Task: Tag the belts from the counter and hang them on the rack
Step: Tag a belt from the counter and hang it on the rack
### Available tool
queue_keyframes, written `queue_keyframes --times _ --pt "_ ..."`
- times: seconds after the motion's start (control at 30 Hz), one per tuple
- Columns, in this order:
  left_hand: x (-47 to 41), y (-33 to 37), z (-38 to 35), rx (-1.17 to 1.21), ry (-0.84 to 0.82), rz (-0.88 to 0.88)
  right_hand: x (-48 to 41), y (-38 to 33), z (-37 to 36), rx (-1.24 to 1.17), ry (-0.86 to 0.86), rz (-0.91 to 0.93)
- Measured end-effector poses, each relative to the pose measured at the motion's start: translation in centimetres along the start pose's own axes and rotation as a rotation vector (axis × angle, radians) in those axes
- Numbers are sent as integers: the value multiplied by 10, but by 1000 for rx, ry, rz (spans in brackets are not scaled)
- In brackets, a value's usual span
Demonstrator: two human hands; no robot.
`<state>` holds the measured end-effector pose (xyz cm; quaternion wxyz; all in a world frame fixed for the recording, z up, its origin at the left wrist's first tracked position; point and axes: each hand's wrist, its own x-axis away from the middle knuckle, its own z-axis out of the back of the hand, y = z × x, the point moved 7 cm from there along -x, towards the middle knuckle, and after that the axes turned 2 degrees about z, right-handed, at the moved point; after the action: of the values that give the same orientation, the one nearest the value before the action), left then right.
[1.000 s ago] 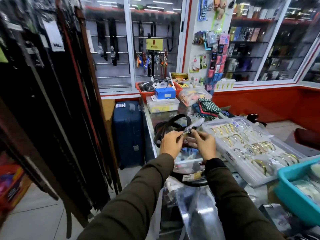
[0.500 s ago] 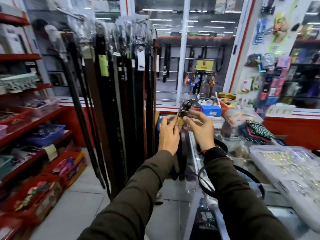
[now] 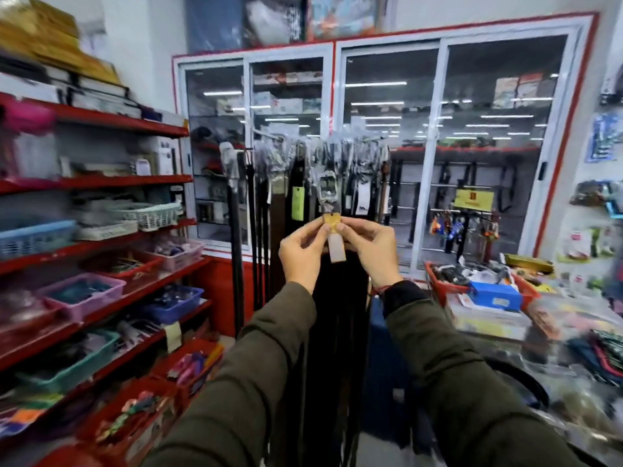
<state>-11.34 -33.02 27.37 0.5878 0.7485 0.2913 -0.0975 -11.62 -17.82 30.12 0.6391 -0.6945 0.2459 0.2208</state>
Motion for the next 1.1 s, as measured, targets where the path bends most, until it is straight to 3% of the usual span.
queue_keyframes --times 0.3,0.57,0.77,0.97,1.1 --pt "-80 100 71 -98 133 -193 -60 -49 -115 -155 -101 47" --pt "-114 116 112 -111 171 -141 -72 -60 -161 -207 -103 -1" --pt "-121 95 111 -63 128 -1 -70 -48 -158 -207 -60 -93" --pt "-143 72 94 -148 59 110 -92 -20 -149 -48 -10 -140" --pt "-146 59 77 -248 49 66 -95 -7 -139 214 19 -35"
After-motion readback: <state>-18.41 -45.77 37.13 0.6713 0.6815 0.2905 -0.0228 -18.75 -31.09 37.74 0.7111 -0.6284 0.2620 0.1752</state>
